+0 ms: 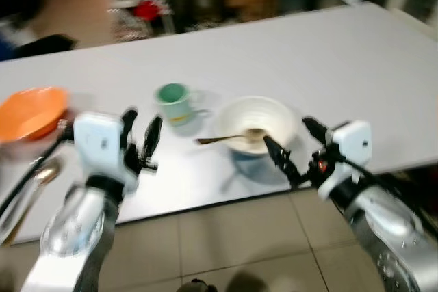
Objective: Setting the table
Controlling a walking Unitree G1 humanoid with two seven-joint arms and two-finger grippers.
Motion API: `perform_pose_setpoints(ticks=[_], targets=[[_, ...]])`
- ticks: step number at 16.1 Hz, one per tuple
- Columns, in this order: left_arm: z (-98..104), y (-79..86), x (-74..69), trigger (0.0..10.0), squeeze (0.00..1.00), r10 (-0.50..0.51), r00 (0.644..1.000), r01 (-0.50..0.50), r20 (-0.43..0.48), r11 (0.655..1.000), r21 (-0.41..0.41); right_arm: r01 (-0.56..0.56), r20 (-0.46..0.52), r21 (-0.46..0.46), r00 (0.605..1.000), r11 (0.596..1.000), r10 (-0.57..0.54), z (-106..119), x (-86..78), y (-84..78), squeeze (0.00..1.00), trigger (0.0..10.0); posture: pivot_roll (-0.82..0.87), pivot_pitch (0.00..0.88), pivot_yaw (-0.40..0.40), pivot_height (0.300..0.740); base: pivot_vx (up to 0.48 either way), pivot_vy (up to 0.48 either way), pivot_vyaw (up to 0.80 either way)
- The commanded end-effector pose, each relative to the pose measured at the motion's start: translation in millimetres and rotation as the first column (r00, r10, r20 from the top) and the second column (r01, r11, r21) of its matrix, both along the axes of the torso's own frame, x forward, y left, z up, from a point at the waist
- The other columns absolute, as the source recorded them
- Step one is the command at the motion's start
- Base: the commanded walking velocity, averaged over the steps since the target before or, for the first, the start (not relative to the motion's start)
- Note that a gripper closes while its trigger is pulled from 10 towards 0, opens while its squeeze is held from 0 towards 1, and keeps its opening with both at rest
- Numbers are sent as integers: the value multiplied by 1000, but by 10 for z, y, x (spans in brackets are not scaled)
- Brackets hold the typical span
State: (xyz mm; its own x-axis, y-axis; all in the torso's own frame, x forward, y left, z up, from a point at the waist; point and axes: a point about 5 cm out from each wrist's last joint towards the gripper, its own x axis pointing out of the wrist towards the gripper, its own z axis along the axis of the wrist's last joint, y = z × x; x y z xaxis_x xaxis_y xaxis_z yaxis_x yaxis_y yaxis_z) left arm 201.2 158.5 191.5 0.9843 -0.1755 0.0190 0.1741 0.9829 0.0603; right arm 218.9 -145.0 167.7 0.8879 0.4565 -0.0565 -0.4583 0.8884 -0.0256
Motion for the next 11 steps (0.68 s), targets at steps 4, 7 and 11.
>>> perform_pose_setpoints(ticks=[4, 7, 11], targets=[[18, 2, -57, 10000, 1000, 37, 999, -38, 35, 999, 29, 26, 83, 8, 996, 1000, -27, 107, 6, -17, 1000, 10000, -103, 0, 122, 740, 0, 0, 783], [38, 34, -49, 10000, 1000, 89, 994, -91, 56, 996, 17, 81, 186, 4, 979, 997, -80, 234, 31, -62, 1000, 10000, -106, 0, 124, 740, 0, 0, 779], [9, 20, -37, 10000, 1000, 93, 993, -102, 74, 988, 119, 126, 151, 0, 981, 992, -124, 192, 54, -109, 1000, 10000, -109, 0, 119, 740, 0, 0, 783]])
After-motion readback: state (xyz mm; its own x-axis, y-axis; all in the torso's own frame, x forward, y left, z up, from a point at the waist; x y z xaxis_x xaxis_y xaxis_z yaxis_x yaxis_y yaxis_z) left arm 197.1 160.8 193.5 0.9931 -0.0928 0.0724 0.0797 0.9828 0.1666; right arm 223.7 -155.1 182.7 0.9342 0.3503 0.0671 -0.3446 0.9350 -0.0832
